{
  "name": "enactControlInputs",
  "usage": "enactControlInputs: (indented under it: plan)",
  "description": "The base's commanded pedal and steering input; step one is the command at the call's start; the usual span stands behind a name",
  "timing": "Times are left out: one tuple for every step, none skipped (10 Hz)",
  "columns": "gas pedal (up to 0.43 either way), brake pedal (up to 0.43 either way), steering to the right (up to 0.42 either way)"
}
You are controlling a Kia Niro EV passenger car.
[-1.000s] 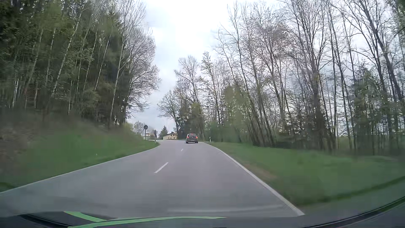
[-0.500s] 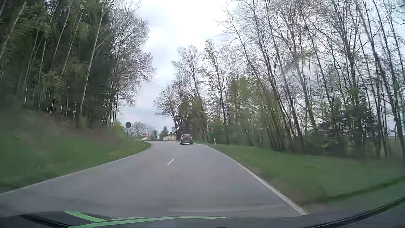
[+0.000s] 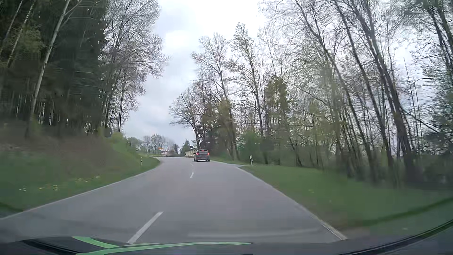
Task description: Follow the waypoints while adhering to traffic rules and regulations
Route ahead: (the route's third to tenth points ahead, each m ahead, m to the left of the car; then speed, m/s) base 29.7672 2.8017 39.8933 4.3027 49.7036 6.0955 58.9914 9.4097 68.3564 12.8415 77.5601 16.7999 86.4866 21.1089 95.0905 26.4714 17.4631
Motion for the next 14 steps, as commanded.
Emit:
enactControlInputs:
  plan:
    - [0.0, 0.0, -0.015]
    - [0.0, 0.0, -0.016]
    - [0.0, 0.0, -0.018]
    - [0.0, 0.0, -0.019]
    - [0.0, 0.0, -0.019]
    - [0.0, 0.0, -0.02]
    - [0.0, 0.0, -0.022]
    - [0.0, 0.0, -0.024]
    - [0.0, 0.0, -0.026]
    - [0.0, 0.0, -0.027]
    - [0.0, 0.0, -0.028]
    - [0.0, 0.0, -0.028]
    - [0.0, 0.0, -0.029]
    - [0.0, 0.0, -0.03]
